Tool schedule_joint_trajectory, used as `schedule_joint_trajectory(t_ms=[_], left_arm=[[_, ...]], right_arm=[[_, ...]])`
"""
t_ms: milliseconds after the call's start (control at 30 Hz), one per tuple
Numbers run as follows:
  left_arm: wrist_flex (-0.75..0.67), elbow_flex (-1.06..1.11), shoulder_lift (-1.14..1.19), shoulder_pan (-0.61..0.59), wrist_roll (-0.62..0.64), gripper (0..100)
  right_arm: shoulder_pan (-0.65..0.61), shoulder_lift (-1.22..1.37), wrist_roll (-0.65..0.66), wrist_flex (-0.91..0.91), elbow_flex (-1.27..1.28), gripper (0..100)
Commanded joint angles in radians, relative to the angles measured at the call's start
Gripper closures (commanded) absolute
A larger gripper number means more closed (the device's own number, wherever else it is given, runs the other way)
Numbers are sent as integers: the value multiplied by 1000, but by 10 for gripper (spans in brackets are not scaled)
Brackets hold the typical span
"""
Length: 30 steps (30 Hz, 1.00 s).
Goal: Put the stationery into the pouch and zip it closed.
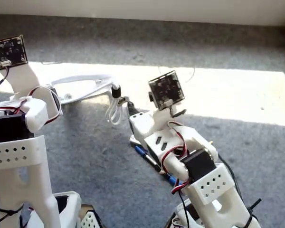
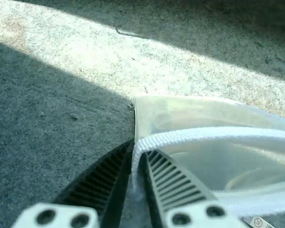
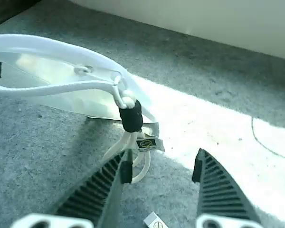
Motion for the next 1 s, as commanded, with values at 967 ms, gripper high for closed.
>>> schedule_joint_trajectory(t_ms=[967], left_arm=[[-11,30,24,-7,-9,993]], right_arm=[[469,81,-571,217,90,796]])
